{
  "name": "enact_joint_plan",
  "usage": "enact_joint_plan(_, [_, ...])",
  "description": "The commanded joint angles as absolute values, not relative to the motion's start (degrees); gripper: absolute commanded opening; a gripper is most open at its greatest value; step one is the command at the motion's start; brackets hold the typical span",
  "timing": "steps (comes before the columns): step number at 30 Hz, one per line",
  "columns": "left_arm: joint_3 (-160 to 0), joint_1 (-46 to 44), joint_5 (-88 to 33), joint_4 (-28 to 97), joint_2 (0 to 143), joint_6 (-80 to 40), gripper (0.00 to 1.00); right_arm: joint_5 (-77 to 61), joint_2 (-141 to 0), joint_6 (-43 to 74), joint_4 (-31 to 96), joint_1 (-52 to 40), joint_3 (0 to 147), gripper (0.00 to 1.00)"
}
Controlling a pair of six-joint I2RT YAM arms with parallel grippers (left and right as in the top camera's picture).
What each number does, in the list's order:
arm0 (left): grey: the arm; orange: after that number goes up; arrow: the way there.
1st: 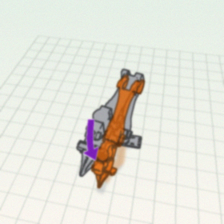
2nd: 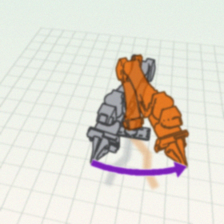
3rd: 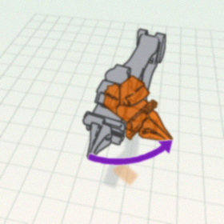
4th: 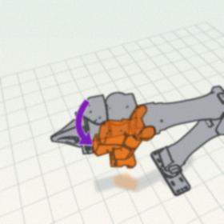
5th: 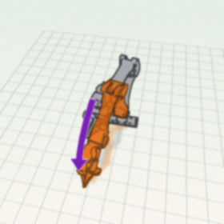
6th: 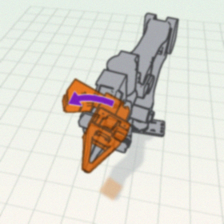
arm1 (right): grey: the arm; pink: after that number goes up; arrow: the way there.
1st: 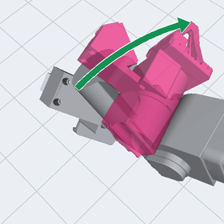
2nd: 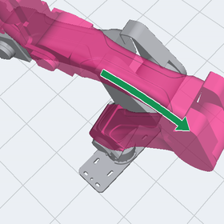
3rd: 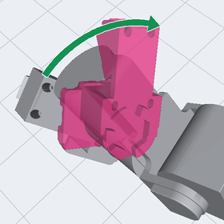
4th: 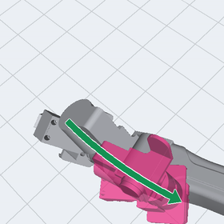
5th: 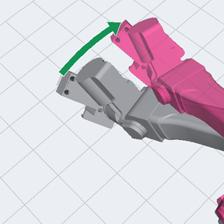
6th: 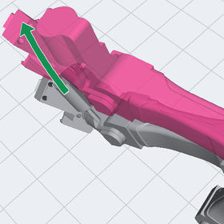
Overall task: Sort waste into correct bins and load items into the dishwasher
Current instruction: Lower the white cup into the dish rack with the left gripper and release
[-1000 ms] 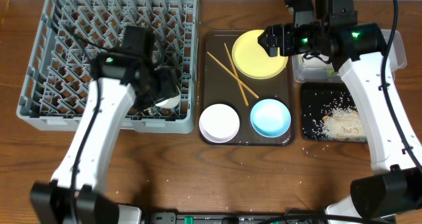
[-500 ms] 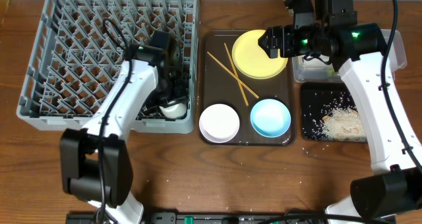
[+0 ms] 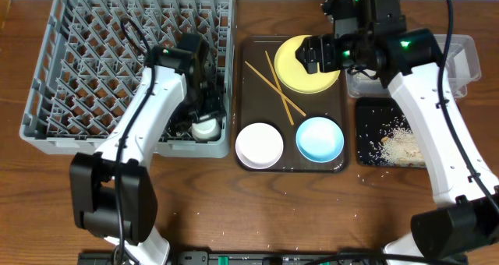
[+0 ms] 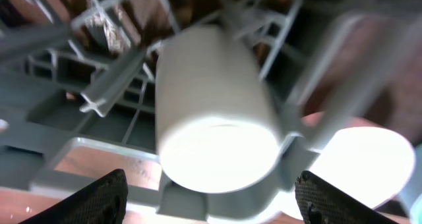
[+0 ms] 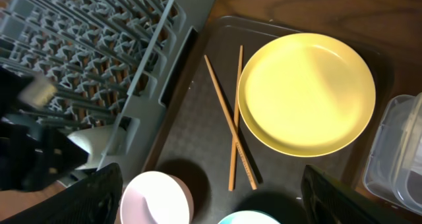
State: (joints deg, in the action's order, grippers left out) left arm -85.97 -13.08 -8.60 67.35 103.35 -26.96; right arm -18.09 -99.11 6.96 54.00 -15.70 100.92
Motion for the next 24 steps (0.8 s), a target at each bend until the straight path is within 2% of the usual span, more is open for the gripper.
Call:
enact_joint_plan(1, [-91.5, -13.2, -7.6, 68.6, 98.5, -26.4, 0.82, -14.8, -101.0, 6.9, 54.0, -16.9, 101.1, 0.84])
enact_joint_plan(10, [-93.1, -14.2, -7.9, 65.3, 89.1, -26.4, 0.83, -8.8, -101.8, 12.3, 52.7, -16.6, 101.1, 0.82])
enact_joint_plan(18, [-93.1, -14.5, -3.3, 66.0, 88.7, -28.8, 0.83, -0.7, -105.7, 23.1, 51.9, -16.7, 101.1, 0.65])
enact_joint_plan(24, [-93.1, -14.4, -1.8, 65.9, 88.7, -28.8, 0.82, -1.1, -111.7, 23.6, 51.5, -18.5, 101.1, 0.63])
